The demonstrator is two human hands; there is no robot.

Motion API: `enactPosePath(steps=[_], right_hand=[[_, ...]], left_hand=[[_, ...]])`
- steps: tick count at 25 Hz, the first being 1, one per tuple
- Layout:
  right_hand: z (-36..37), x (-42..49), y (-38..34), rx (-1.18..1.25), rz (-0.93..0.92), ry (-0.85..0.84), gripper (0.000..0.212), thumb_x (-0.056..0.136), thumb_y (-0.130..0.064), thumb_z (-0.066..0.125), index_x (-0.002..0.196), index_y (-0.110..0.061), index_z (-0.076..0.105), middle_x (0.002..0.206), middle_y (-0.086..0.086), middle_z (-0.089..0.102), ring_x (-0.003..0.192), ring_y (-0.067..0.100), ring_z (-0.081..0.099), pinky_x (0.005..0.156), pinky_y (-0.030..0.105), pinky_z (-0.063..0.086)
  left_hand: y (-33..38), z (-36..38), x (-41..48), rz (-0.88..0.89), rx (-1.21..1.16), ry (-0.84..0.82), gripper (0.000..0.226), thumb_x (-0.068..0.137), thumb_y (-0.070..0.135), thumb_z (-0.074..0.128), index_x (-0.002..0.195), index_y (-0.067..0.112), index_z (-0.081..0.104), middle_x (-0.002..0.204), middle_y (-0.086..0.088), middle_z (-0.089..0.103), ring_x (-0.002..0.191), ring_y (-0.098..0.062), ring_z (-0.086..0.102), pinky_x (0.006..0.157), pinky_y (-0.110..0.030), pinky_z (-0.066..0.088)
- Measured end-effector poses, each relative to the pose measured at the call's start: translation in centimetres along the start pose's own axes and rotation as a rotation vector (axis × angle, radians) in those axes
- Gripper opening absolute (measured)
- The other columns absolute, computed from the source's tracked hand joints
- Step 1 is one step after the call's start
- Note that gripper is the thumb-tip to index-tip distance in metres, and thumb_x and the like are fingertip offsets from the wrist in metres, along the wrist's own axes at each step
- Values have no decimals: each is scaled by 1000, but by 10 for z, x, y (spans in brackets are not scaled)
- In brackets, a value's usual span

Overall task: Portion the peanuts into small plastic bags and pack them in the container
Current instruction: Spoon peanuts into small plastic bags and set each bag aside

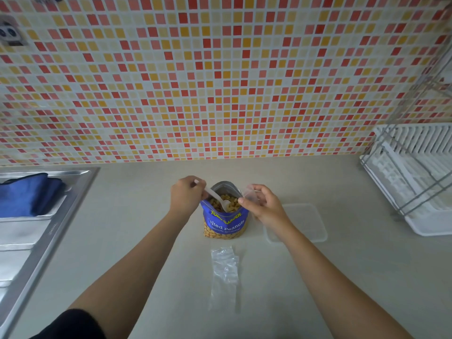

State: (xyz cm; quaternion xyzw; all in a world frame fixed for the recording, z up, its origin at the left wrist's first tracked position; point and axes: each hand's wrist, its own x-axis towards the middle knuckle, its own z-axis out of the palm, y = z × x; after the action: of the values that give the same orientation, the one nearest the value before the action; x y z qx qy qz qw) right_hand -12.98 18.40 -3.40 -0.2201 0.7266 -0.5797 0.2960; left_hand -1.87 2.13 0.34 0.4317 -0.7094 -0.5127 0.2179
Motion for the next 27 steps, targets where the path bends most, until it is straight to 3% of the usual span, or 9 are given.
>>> enactPosePath(steps=[3, 6, 11, 14, 19, 24, 27], right_hand=[[-1, -1, 3, 9, -5, -4, 53, 52, -57, 76, 98, -43, 54, 114, -15, 60, 106, 10, 59, 85, 35, 51], [-4, -1, 3, 26, -17, -9, 42, 65, -43, 79, 97, -41, 53, 114, -16, 57, 107, 9, 58, 88, 35, 51], [-6, -2, -1, 40, -16, -5, 37, 72, -32, 77, 99, -36, 53, 113, -9, 59, 106, 10, 58, 74, 21, 47], [-8, -3, -3, 4, -41, 36, 38, 70, -32, 78, 99, -36, 53, 107, -16, 58, 104, 7, 57, 78, 19, 45], [-11, -7, -16, -262, -169, 74, 49, 66, -37, 81, 108, -30, 56, 101, -20, 56, 94, 4, 57, 79, 19, 45], [-4, -6, -22, -547, -217, 78, 53, 65, -43, 78, 111, -26, 58, 104, -12, 60, 85, 8, 58, 73, 23, 45], [-1, -7, -23, -551, -202, 93, 50, 66, -42, 77, 110, -25, 59, 102, -12, 61, 85, 8, 57, 74, 24, 45]], left_hand=[[-9, -5, 5, -96, -96, 41, 19, 88, 9, 51, 74, 11, 63, 64, -7, 62, 70, -23, 58, 74, -36, 54], [-14, -5, 9, -145, -186, -8, 16, 89, 8, 52, 78, 9, 64, 67, -10, 59, 69, -21, 56, 68, -28, 52], [-17, -3, 6, -162, -316, -102, 16, 91, 7, 51, 82, 3, 63, 64, -10, 56, 62, -17, 51, 61, -23, 44], [-18, -7, 8, -195, -395, -67, 18, 92, 7, 48, 79, 3, 61, 64, -10, 52, 60, -16, 46, 59, -23, 42], [-26, -21, 16, -253, -496, -5, 17, 91, 6, 47, 80, 3, 59, 66, -10, 52, 62, -16, 46, 59, -23, 41], [-26, -25, 18, -238, -423, 72, 15, 91, 9, 48, 87, 3, 61, 69, -10, 54, 64, -18, 50, 62, -24, 44], [-15, -23, 13, -52, -189, 122, 15, 90, 13, 49, 89, 5, 62, 69, -6, 59, 66, -19, 55, 64, -25, 47]])
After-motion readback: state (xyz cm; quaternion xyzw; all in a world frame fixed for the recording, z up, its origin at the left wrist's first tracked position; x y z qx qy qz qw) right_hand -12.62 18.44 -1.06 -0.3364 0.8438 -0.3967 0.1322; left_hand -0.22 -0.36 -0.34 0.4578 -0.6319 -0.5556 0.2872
